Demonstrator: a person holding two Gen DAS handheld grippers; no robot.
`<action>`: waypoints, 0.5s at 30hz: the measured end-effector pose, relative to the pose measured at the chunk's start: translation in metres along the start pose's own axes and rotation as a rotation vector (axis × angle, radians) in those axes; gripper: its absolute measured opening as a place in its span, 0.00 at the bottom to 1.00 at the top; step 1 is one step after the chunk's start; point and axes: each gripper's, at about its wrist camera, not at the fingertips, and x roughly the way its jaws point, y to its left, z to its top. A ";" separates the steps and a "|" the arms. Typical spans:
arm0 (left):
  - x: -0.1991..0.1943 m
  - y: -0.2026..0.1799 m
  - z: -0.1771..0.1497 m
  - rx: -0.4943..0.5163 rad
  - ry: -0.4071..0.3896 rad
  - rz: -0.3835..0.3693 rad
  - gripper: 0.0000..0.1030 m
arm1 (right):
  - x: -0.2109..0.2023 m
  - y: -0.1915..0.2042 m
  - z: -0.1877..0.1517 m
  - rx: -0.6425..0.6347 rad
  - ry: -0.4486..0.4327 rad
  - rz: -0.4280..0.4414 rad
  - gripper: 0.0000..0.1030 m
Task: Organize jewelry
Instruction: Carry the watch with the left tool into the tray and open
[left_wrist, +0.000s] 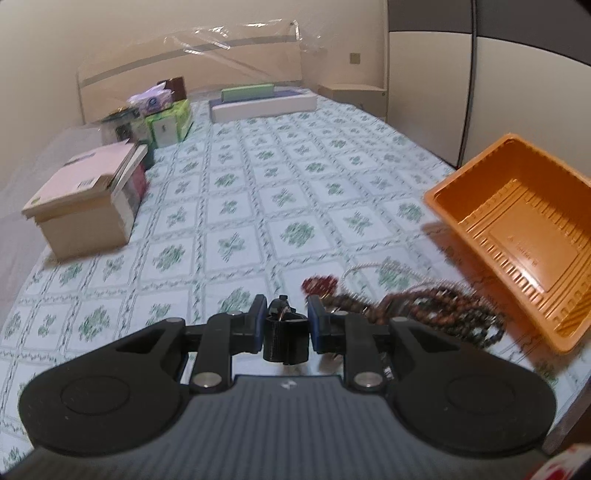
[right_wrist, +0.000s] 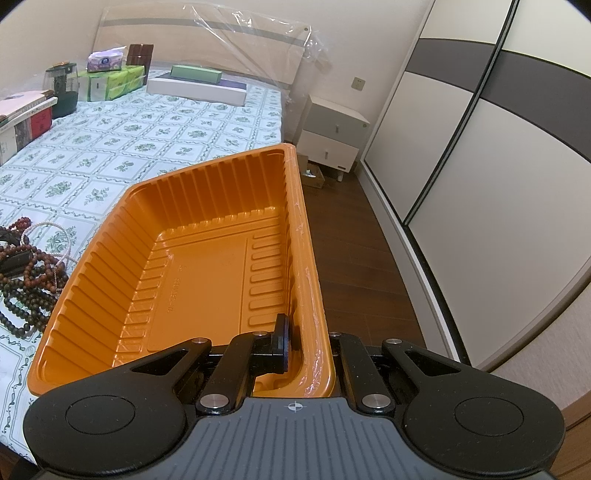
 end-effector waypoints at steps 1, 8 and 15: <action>-0.001 -0.003 0.004 0.003 -0.009 -0.008 0.20 | 0.000 0.000 0.000 0.000 0.000 -0.001 0.07; -0.005 -0.039 0.035 0.027 -0.050 -0.117 0.20 | -0.001 0.000 0.000 -0.010 -0.006 0.009 0.07; 0.006 -0.108 0.051 0.068 -0.053 -0.274 0.20 | 0.000 -0.002 -0.003 -0.007 -0.002 0.027 0.06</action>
